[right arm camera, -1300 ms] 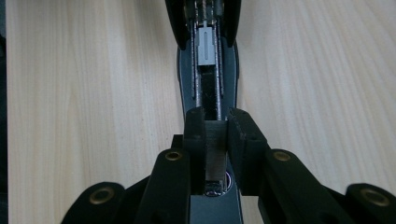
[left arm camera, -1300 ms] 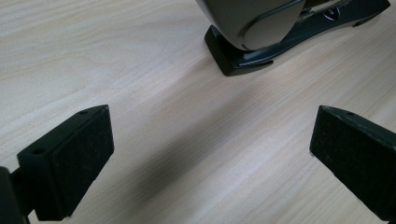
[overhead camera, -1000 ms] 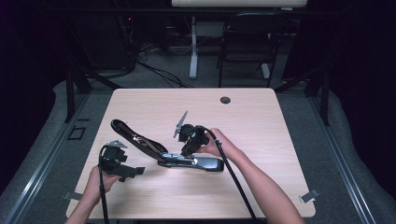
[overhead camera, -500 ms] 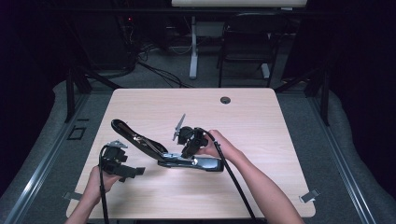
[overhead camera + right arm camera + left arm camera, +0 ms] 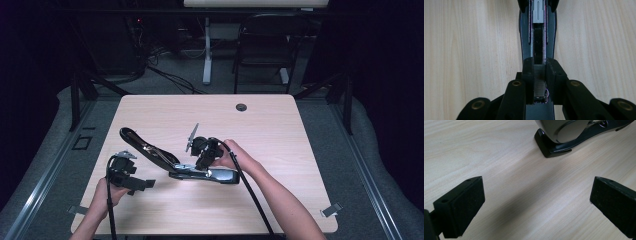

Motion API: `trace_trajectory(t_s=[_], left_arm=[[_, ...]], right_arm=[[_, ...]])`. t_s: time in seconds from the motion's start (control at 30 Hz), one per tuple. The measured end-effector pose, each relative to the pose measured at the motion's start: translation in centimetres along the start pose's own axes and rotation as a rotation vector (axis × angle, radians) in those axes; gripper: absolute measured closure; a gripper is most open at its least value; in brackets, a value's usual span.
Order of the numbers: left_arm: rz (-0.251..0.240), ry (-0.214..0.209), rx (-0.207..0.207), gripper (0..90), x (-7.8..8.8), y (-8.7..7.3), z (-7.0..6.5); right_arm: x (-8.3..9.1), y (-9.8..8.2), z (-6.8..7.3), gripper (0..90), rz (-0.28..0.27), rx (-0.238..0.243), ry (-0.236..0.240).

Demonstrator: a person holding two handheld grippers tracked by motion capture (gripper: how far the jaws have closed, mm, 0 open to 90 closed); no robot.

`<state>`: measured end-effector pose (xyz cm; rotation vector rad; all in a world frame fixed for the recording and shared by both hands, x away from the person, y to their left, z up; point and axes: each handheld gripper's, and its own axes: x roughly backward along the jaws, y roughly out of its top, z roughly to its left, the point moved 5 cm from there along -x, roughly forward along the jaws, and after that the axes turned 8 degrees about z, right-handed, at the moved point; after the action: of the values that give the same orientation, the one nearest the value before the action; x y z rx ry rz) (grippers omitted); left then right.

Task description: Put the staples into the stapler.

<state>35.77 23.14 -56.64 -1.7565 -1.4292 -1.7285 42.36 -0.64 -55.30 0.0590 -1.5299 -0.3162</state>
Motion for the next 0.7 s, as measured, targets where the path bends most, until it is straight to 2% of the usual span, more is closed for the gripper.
trace_trajectory(t_s=[0.07,0.1,0.13,0.7], left_arm=[[0.000,-0.002,-0.001,0.0,0.00,-0.01,0.02],[-0.011,-0.005,0.014,0.0,-0.07,0.04,-0.07],[0.001,-0.002,0.000,0.0,-0.02,-0.01,0.03],[-0.004,-0.005,0.007,0.0,-0.05,0.00,-0.04]], right_arm=[[0.01,-0.06,-0.01,78.3,-0.002,0.000,0.002],[0.07,-0.15,-0.07,78.3,0.006,0.006,0.001],[0.08,-0.19,-0.07,78.3,0.006,0.004,0.004],[0.14,-0.57,0.06,77.8,0.001,0.001,-0.011]])
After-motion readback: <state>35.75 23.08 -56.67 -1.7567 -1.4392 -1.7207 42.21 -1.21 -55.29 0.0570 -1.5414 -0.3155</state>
